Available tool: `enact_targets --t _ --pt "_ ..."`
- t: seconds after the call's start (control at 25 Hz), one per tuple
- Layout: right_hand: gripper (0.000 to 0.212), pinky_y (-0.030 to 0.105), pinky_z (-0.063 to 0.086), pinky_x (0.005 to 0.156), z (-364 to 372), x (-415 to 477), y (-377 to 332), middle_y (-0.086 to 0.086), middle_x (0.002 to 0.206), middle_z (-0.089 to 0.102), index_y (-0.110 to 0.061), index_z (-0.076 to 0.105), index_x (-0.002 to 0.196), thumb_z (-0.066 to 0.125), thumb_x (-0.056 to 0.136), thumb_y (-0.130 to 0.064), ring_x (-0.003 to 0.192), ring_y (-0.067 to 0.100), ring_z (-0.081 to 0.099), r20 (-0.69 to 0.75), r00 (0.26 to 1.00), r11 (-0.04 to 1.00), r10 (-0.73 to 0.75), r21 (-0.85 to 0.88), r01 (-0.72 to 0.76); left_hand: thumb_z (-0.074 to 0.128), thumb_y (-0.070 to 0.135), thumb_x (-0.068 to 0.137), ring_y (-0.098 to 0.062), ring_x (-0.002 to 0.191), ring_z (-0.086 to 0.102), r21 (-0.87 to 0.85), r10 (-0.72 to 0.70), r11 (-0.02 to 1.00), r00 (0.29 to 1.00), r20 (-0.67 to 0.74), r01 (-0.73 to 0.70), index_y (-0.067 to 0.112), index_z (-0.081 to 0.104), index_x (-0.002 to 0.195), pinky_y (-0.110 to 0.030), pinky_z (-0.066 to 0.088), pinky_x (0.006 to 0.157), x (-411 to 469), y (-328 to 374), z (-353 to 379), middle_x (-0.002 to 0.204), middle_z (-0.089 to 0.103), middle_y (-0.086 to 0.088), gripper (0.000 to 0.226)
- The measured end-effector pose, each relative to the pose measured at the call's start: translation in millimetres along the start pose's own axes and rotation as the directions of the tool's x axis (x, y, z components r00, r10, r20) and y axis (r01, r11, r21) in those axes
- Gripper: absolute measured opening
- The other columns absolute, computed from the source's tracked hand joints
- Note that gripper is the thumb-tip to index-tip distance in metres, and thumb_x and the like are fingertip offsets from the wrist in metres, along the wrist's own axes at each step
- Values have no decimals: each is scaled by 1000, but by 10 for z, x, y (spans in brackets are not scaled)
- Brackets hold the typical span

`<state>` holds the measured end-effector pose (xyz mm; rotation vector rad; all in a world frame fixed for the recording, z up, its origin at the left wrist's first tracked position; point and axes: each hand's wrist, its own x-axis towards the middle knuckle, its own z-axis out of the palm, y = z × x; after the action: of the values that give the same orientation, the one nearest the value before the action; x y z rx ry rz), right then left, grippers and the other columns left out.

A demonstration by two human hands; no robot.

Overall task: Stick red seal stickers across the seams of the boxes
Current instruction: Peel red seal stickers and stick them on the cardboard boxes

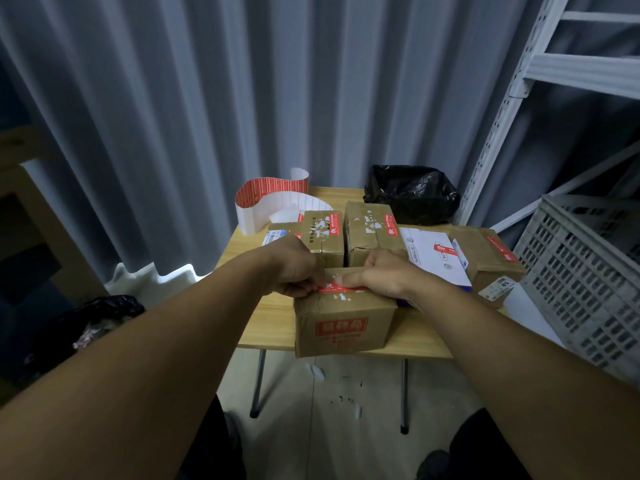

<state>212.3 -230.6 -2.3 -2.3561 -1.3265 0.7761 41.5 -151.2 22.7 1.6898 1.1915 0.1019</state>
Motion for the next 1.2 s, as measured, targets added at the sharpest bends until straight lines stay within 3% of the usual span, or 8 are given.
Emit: enact_targets --t 0.08,0.16,0.4,0.8,0.88,0.96,1.04,1.2 --pt "86 45 39 109 36 0 -31 14 148 34 -18 57 120 74 59 -76 134 31 37 -1 999 999 42 6 -42 69 7 88 -14 66 55 -12 15 1000 1000 2 -15 6 68 88 -23 51 59 -36 -7 3 71 58 -5 2" --pt "96 46 36 110 87 -2 -71 14 155 29 -20 54 133 73 59 -78 139 34 31 -13 998 998 65 16 -65 66 4 86 -14 61 50 -26 16 1000 1000 6 -16 9 62 77 -23 49 55 -39 -27 -2 65 52 -4 11" --pt "107 50 31 114 193 -85 -223 16 156 22 -18 41 146 70 63 -80 144 37 20 -47 996 997 73 -18 -74 60 1 88 -16 63 42 -88 -7 996 1000 -7 6 9 54 83 -22 46 48 -32 -63 -27 70 42 -7 11" --pt "110 44 37 110 156 -129 -190 7 150 38 -32 50 139 76 45 -84 138 30 36 16 1000 999 21 -32 -21 55 0 89 -17 66 45 -37 -12 999 1000 -28 11 8 54 82 -24 46 51 -39 -32 13 71 45 -8 11" --pt "99 44 46 103 83 -143 -177 2 137 55 -32 58 127 83 41 -76 122 25 53 55 998 1000 11 15 -12 59 2 88 -18 70 48 -33 -5 999 1000 -26 4 8 56 87 -23 48 51 -38 -32 16 76 48 -8 6" --pt "68 41 51 96 -44 -176 -131 1 119 65 -26 60 119 87 61 -51 105 19 62 123 992 996 -11 90 0 61 3 87 -19 74 51 -39 8 999 1000 -28 -9 9 58 91 -24 49 52 -41 -44 10 82 53 -9 7" --pt "45 45 52 97 -149 -201 -69 2 112 66 -21 60 116 80 78 -35 102 21 63 131 991 984 1 179 -25 64 6 88 -21 84 58 -41 33 999 998 -50 -35 10 61 98 -26 52 60 -40 -74 16 94 61 -11 11" --pt "54 43 54 89 -123 -168 41 2 112 67 -19 60 120 77 80 -51 102 23 63 64 992 959 104 260 -118 77 23 88 -20 94 64 -17 46 999 997 -58 -47 14 64 112 -27 52 65 -21 -117 50 107 68 -8 29"
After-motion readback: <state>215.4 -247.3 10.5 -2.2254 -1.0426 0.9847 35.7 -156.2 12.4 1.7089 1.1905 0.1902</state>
